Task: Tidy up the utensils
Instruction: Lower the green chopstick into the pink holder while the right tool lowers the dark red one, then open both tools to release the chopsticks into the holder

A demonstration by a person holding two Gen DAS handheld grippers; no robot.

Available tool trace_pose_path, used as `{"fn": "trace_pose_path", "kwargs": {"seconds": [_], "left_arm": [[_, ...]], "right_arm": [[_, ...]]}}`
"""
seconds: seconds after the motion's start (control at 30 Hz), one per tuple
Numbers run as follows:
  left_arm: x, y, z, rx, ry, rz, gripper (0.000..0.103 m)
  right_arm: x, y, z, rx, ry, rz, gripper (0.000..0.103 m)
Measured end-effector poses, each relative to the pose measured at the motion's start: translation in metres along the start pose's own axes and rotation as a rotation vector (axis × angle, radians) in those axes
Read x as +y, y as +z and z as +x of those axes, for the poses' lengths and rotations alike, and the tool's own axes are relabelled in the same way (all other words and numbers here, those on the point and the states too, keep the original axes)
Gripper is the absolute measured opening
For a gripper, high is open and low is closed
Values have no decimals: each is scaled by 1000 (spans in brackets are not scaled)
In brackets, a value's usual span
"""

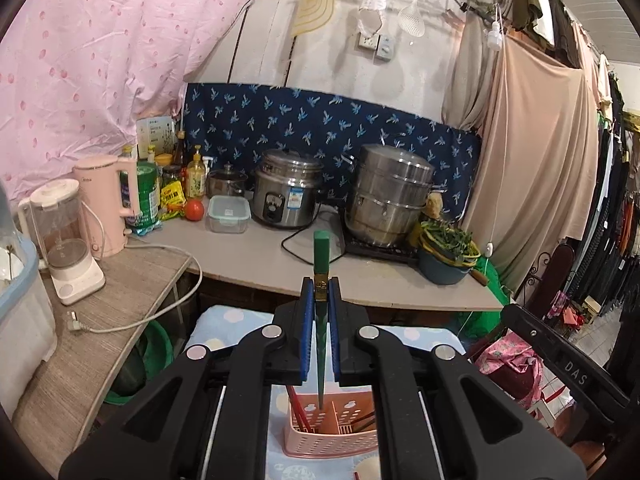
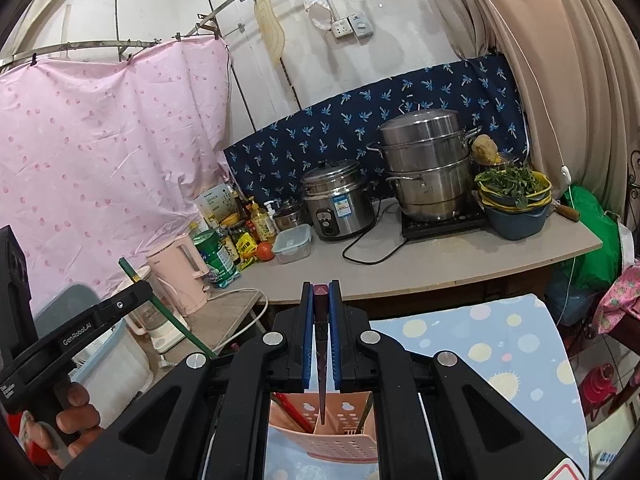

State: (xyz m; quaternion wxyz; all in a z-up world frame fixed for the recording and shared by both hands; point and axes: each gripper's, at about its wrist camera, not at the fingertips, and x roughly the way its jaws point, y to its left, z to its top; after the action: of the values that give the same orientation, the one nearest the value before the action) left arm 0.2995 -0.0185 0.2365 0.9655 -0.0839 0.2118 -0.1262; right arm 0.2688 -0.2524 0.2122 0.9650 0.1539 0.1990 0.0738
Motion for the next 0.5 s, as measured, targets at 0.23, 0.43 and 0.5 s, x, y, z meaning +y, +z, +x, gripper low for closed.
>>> {"fn": "trace_pose_path", "kwargs": {"seconds": [0.23, 0.43, 0.5], "left_arm": [[10, -35, 45, 104, 11, -18, 7], [16, -56, 59, 149, 20, -19, 7], [17, -61, 60, 156, 23, -20, 8]], "right_arm": [[-8, -22, 27, 69, -27, -7, 7], [-11, -34, 39, 104, -47, -16, 7], [-12, -38, 42, 114, -51, -19, 8]]}}
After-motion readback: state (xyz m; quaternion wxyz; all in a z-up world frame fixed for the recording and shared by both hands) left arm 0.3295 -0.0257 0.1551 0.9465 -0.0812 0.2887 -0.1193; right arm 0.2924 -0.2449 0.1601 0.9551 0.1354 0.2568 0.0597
